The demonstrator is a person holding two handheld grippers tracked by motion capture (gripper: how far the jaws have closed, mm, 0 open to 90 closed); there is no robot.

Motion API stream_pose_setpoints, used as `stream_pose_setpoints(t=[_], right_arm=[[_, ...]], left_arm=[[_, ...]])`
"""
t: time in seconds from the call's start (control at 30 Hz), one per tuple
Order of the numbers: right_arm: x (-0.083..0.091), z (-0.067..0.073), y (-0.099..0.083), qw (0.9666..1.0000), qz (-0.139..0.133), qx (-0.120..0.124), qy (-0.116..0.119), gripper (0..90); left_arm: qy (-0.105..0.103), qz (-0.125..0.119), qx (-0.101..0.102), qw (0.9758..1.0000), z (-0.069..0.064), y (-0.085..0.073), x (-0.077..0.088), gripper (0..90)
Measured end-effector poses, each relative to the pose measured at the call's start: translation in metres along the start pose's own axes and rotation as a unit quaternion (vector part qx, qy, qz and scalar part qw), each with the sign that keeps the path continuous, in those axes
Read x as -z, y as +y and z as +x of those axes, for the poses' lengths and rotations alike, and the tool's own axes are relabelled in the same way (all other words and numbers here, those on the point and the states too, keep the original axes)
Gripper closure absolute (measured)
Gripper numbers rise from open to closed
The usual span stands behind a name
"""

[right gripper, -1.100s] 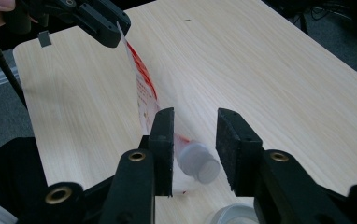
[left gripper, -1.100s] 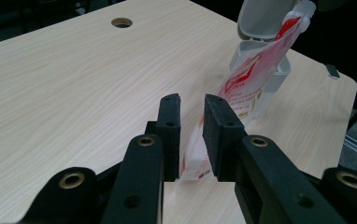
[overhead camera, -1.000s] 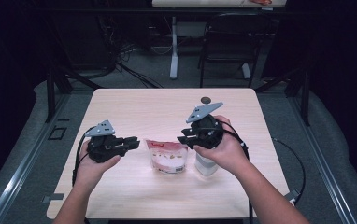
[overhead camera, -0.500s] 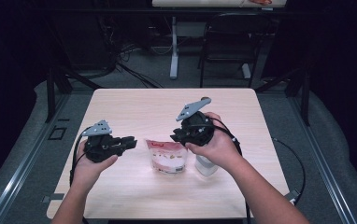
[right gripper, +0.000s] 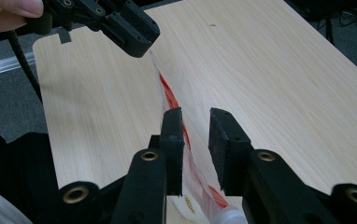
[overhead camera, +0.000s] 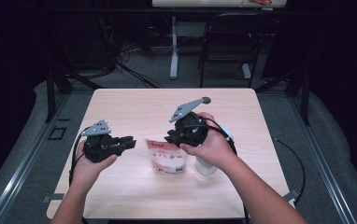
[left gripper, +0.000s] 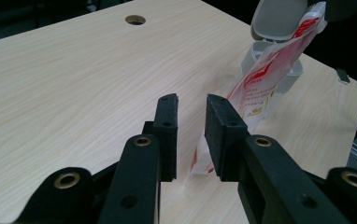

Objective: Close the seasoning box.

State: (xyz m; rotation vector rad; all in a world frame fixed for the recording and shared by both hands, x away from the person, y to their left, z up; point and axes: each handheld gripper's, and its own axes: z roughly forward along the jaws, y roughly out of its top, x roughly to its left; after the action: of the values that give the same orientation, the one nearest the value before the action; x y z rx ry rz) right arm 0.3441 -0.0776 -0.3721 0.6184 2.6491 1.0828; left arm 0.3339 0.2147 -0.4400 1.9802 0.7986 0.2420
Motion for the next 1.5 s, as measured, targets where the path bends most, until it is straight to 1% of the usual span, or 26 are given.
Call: stream_pose_setpoints(t=[0.07,0.33,0.43,0.53,0.77,0.93,0.97,1.17,1.27,1.5], right_arm=[[-0.002,0.001,0.000,1.0000,-0.003,-0.002,0.000,75.1],[-0.006,0.003,0.003,1.0000,0.001,0.002,0.007,74.7],[-0.008,0.004,0.004,0.9999,0.004,0.009,0.009,73.7],[-0.010,0.006,0.004,0.9999,0.002,0.004,0.009,73.7],[-0.012,0.007,0.005,0.9999,0.005,0.008,0.013,73.6],[-0.015,0.008,0.006,0.9998,0.011,0.014,0.009,73.4],[-0.016,0.008,0.006,0.9998,0.009,0.013,0.012,73.4],[-0.020,0.008,0.006,0.9997,0.015,0.014,0.014,73.6],[-0.022,0.009,0.006,0.9997,0.013,0.013,0.016,73.8],[-0.025,0.009,0.007,0.9995,0.020,0.016,0.019,74.1]], left_arm=[[0.000,0.001,0.000,1.0000,0.000,0.000,0.000,74.5],[0.000,-0.001,0.000,1.0000,0.000,0.000,0.000,73.9],[0.000,0.000,0.000,1.0000,0.000,0.000,0.000,73.7],[0.000,0.001,0.002,1.0000,0.001,0.000,0.000,73.5],[0.001,0.001,0.003,1.0000,0.001,-0.001,0.000,73.3],[0.001,0.000,0.003,1.0000,0.001,-0.001,0.000,73.1],[0.002,0.000,0.002,1.0000,0.001,-0.001,0.000,73.1],[0.002,0.001,0.001,1.0000,0.002,-0.001,0.000,72.9],[0.002,0.000,0.001,1.0000,0.002,-0.001,0.000,72.8],[0.003,-0.001,0.002,1.0000,0.002,-0.001,0.000,72.7]])
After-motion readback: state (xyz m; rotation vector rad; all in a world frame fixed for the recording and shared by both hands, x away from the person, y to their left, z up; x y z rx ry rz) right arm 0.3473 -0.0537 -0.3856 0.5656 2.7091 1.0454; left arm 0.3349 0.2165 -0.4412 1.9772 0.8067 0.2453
